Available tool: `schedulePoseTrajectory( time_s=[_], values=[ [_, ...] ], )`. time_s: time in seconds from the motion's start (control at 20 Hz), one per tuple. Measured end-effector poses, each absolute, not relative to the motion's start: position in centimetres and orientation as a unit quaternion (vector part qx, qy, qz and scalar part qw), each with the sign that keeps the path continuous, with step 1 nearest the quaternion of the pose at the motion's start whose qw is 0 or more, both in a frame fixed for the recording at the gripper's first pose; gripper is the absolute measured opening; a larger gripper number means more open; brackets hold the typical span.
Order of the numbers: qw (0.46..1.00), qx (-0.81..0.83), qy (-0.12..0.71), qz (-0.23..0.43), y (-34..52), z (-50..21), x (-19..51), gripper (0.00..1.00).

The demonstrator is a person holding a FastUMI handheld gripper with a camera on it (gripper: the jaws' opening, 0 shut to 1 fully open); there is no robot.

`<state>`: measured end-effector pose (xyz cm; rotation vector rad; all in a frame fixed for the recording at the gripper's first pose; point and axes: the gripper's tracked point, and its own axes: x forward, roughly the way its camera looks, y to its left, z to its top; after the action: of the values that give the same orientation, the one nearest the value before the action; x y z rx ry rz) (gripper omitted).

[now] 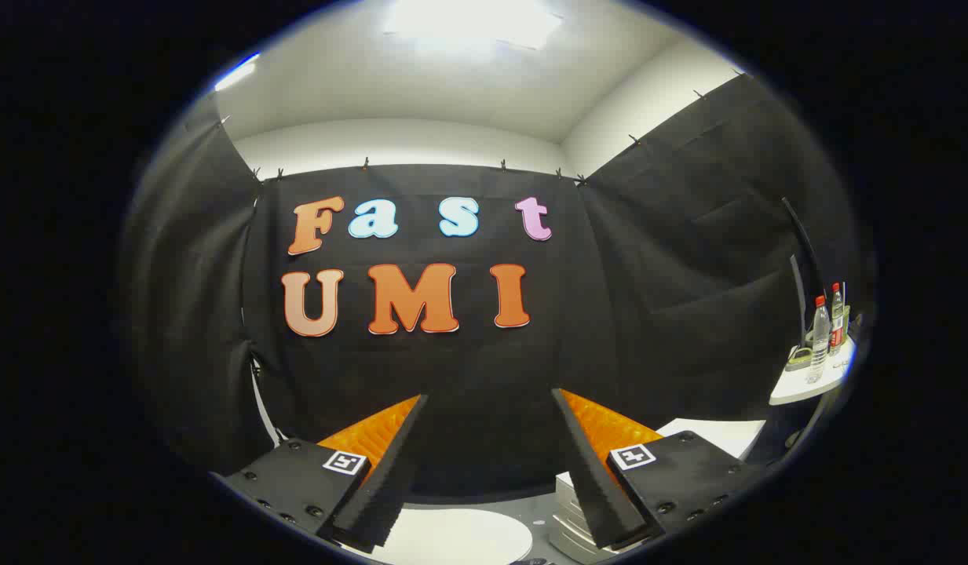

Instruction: Open the toilet lid.

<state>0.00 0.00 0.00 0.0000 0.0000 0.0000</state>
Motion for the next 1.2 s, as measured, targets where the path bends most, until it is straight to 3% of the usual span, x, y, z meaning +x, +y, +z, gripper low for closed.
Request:
schedulePoseTrajectory(
  time_s=[1.2],
  values=[
    [1.000, 0.012, 0.023, 0.005, -1.0, -2.9, -0.5, 0.97]
  ],
)
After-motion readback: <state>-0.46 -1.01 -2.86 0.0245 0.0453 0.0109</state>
